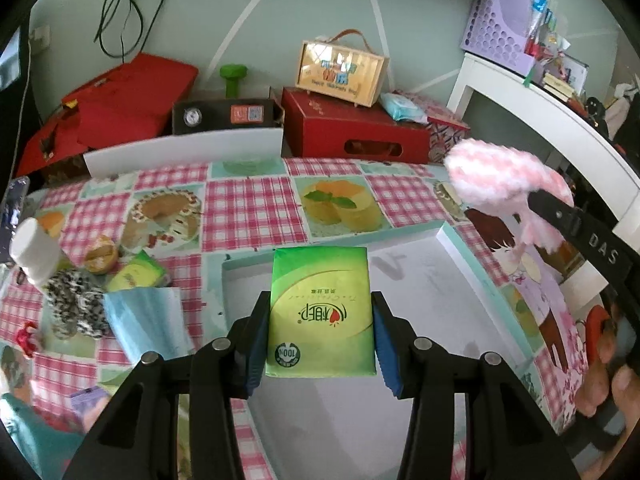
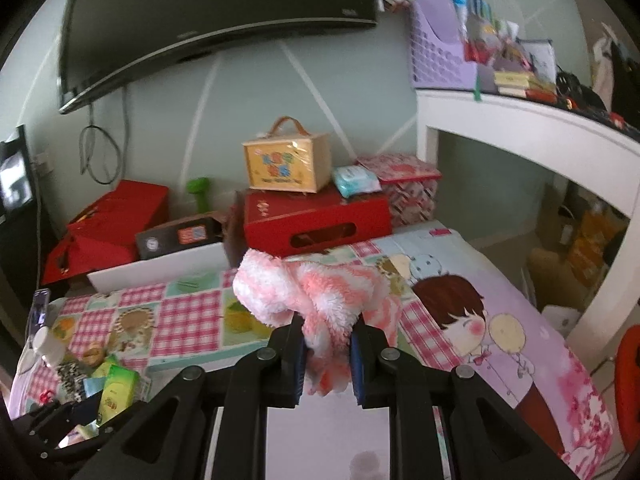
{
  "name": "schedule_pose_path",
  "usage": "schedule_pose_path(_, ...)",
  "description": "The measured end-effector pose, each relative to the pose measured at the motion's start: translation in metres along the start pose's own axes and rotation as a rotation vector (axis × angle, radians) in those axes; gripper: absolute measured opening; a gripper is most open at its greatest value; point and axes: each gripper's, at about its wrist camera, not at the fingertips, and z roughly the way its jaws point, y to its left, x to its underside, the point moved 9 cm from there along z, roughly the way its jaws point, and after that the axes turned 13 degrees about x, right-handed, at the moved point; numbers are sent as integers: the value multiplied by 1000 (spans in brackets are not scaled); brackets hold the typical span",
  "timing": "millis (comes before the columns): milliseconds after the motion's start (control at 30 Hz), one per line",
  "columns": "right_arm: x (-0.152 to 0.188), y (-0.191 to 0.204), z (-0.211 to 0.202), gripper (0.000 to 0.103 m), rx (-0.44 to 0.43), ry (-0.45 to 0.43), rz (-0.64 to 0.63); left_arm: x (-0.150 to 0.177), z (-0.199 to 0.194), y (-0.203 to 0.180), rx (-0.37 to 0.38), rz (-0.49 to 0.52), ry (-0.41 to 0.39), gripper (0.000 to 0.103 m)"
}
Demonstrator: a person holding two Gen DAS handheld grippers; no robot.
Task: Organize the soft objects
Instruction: 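Lift the tissue pack and towel and carry both toward the white tray, then lower the tissue pack into the tray and open the left gripper while the right releases the towel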
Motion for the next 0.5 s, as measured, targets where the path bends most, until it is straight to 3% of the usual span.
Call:
schedule_pose_path(267,27,-4,34,19,40,74,-10,2,37,17,-6,-62,32,48)
schedule_pose_path(500,66,1,67,21,47,191,-84,16,61,28,-26,-69,75,48)
